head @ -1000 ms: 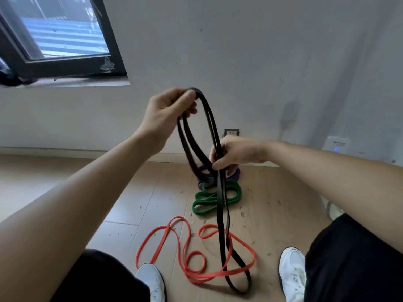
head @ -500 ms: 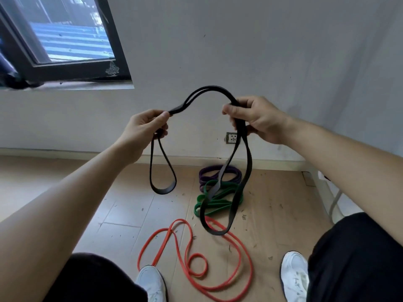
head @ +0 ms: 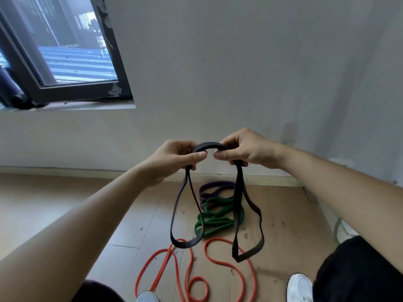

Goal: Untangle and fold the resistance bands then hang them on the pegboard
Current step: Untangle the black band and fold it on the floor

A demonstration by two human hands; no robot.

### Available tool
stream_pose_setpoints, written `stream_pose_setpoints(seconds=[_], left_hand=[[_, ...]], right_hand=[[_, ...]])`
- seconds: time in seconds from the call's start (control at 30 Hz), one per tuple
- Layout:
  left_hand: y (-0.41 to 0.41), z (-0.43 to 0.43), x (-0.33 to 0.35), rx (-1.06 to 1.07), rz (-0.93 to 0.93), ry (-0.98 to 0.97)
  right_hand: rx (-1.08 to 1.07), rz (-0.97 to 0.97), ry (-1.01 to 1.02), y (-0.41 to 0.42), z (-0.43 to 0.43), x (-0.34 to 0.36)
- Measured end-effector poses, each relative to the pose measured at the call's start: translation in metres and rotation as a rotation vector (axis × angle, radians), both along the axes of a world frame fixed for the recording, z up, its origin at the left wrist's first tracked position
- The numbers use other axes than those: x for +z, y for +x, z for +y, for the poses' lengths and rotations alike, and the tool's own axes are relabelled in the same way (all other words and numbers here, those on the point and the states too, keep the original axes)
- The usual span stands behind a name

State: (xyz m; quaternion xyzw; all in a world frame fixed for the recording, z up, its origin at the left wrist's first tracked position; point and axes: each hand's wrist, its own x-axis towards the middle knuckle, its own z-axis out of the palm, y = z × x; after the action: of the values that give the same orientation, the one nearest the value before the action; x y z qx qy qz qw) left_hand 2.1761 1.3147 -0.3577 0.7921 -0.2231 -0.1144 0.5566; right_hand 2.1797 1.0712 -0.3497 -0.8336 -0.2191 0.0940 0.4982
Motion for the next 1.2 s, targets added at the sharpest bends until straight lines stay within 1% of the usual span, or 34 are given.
stream_pose_setpoints(seconds=[0.07,0.17,0.27,0.4,0.5,0.6,0.7,0.77,0.9,1.03,1.1,1.17,1.2], left_hand=[[-0.002,-0.009,0.001,-0.013,-0.003,0.011],[-0.002,-0.017,0.000,0.021,-0.070,0.029],[-0.001,-0.020,0.004,0.066,-0.118,-0.052],[-0.001,-0.014,0.005,0.111,-0.126,-0.130],[0.001,-0.006,0.005,0.183,-0.153,-0.156],[0.005,0.010,0.007,0.240,-0.136,-0.149],[0.007,0.029,0.003,0.157,0.000,-0.072],[0.004,0.033,-0.002,0.095,0.049,0.005],[-0.002,0.018,-0.005,0.025,0.033,0.062],[-0.004,0.000,-0.003,0.045,-0.048,0.069],[-0.002,-0.003,-0.002,0.094,-0.108,0.049],[0.000,-0.003,0.001,0.134,-0.136,-0.010],[0.001,-0.003,0.003,0.153,-0.137,-0.054]], right_hand=[[0.035,-0.009,-0.048,-0.001,0.003,0.000],[0.043,-0.014,-0.064,0.000,0.005,-0.002],[0.036,0.021,-0.115,0.005,0.004,-0.016],[0.052,0.054,-0.263,0.009,0.008,-0.044],[0.039,0.058,-0.218,0.011,0.007,-0.041],[0.013,0.033,-0.092,0.010,0.003,-0.029],[-0.024,0.014,0.025,0.010,0.000,-0.019],[-0.032,0.024,0.064,0.009,0.002,-0.016],[-0.013,0.016,0.062,0.007,0.012,-0.018],[0.002,-0.113,0.043,-0.001,0.021,-0.015],[-0.006,-0.179,0.052,-0.003,0.024,-0.013],[-0.014,-0.166,0.038,-0.001,0.024,-0.016],[0.000,-0.138,-0.011,0.002,0.022,-0.021]])
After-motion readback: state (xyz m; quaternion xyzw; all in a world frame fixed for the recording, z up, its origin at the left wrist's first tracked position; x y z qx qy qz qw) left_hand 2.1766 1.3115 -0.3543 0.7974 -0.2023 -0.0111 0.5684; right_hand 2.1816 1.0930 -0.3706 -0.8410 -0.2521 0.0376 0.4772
